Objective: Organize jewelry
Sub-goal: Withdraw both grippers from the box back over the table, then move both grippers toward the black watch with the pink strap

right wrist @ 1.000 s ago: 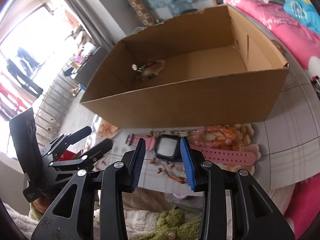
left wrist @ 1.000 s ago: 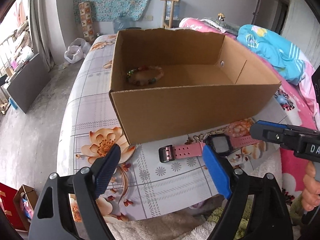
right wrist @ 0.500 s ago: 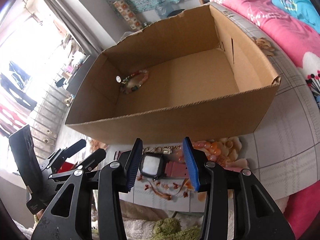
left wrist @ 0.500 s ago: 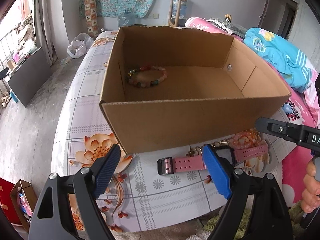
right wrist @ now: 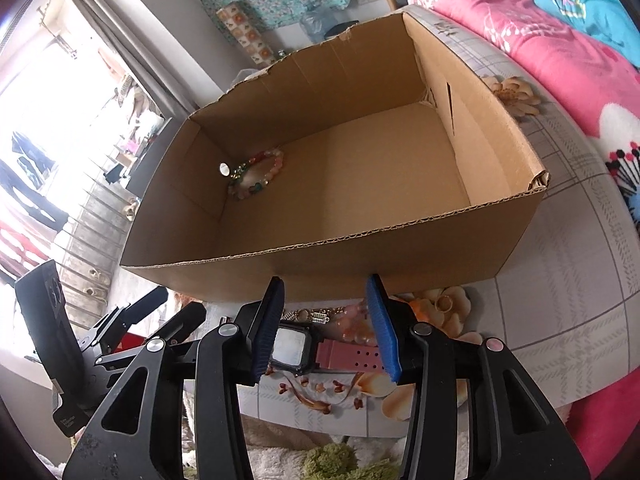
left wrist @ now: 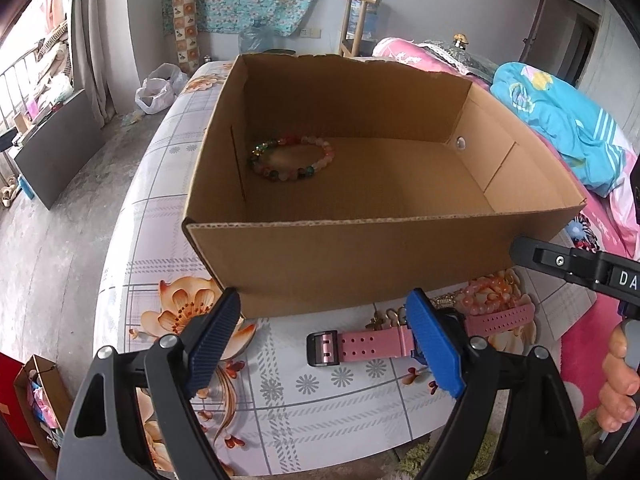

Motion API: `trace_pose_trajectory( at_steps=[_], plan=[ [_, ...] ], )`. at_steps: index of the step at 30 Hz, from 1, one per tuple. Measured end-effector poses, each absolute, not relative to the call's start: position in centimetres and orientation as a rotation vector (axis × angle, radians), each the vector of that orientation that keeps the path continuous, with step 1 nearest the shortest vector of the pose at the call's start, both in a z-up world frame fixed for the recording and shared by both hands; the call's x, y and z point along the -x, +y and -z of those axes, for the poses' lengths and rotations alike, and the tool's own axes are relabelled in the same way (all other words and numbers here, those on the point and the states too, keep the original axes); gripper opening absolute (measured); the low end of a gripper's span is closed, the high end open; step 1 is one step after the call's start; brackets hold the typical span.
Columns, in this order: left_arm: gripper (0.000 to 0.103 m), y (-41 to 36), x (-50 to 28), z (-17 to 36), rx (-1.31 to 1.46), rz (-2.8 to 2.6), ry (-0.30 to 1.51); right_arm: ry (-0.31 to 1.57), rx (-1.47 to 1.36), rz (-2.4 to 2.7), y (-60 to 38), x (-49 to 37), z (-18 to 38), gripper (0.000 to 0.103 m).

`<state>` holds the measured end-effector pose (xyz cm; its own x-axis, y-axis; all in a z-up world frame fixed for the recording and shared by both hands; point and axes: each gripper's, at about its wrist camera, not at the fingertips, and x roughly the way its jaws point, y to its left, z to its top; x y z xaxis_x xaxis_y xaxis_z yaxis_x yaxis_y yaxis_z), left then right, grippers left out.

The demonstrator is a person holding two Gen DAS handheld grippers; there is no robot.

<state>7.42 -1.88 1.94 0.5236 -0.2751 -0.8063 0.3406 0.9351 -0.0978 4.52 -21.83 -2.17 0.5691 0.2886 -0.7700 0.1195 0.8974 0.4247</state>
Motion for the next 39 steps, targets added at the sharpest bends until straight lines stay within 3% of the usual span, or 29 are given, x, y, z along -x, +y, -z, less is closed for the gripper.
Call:
trace_pose_trajectory(
  at_steps=[17,31,35,39],
  plan=[
    [0.083,-2.4,-7.7,-2.0,-0.076,0.373,0.950,0.938,-0.428,-0.059,-22.0,-5.0,1.9,0.046],
    [0.089,-1.6,-5.4,-2.1,-0.021,0.446,0.927,0.839,-0.234,0.044,-20.5,-2.1,0.0,0.091],
    [0.097,-1.0,-3.7,-2.0,0.077,0.462,0.946,0.785,-0.178,0.076,-19.4,-0.8,-0.5,0.095],
    [0.097,-1.0,-2.6,-1.6,0.124,0.533,0.991,0.764,-0.172,0.057,-18.5,0.2,-0.4,0.095]
  ],
)
